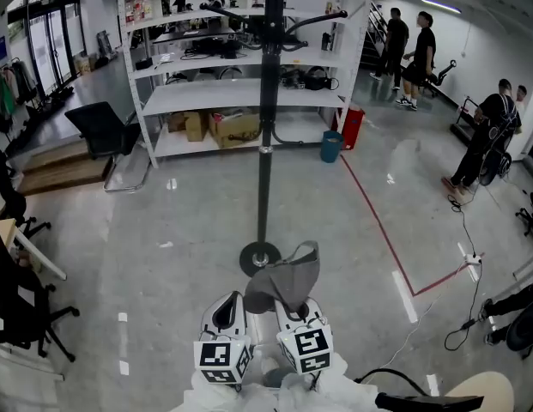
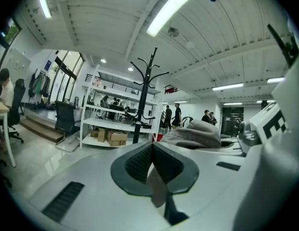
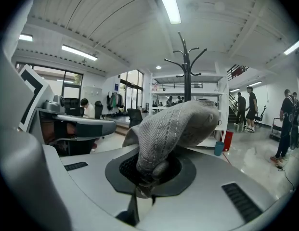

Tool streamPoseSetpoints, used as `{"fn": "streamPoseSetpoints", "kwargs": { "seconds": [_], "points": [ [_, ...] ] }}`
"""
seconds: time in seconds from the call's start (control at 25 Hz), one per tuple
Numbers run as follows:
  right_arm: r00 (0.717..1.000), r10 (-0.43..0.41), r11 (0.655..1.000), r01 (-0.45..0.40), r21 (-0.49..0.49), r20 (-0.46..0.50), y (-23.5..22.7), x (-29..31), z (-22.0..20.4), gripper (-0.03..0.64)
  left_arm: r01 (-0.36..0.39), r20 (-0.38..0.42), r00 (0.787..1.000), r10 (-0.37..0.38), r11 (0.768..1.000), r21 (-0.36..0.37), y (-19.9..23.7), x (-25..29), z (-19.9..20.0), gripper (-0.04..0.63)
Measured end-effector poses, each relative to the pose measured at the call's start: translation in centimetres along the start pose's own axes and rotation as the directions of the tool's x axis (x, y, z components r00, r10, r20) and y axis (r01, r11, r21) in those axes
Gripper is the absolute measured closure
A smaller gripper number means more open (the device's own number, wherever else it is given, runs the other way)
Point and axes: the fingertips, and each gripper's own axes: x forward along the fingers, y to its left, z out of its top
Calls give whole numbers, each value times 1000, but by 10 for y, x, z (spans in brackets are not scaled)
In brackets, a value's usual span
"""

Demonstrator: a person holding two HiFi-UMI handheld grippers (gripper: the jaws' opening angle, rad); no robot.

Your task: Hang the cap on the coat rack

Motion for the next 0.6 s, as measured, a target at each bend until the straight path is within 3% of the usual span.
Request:
{"fn": "streamPoseSetpoints", "kwargs": {
  "seconds": [0.6],
  "points": [
    [1000,23,1000,-23,12,-14,-64,57,2,591,-1,-17,1000,1,1000,0,-4,85,7,601]
  ]
}}
